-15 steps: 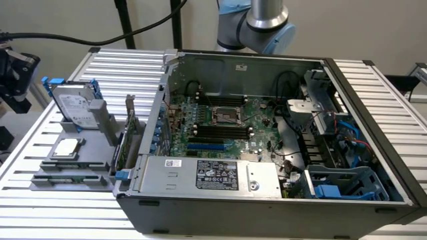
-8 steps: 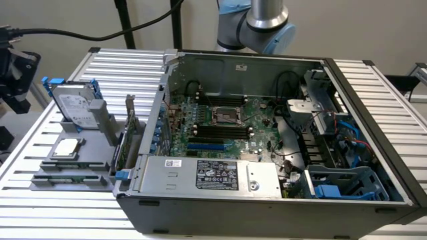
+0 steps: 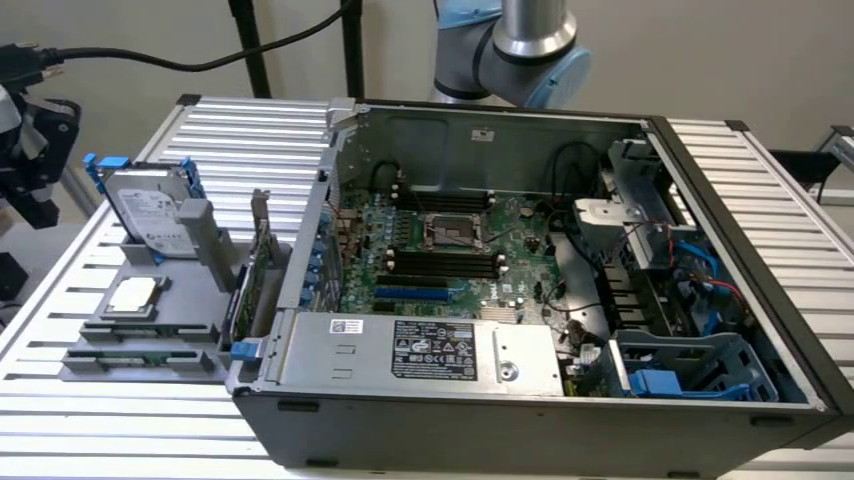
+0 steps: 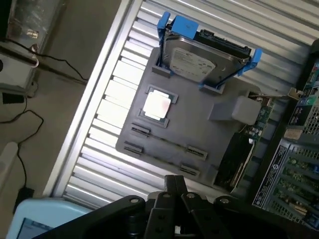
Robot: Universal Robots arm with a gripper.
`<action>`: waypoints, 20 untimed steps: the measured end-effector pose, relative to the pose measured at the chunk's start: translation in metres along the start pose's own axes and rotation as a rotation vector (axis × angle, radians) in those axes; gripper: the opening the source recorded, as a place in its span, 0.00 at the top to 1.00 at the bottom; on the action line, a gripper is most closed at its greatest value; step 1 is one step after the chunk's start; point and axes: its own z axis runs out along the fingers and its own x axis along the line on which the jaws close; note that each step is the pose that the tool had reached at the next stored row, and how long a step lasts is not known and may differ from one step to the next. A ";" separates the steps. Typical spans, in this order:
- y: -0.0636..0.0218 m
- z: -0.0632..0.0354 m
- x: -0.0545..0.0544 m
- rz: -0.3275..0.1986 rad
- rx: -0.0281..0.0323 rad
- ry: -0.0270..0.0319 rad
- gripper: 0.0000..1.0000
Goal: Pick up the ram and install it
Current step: 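Pick up the ram and move it above insertion slot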
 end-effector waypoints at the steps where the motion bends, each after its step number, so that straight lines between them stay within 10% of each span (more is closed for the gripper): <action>1: 0.0000 0.0001 0.000 -0.018 -0.0004 0.0008 0.89; 20: -0.0001 0.0020 0.000 -0.364 -0.0072 0.0161 0.89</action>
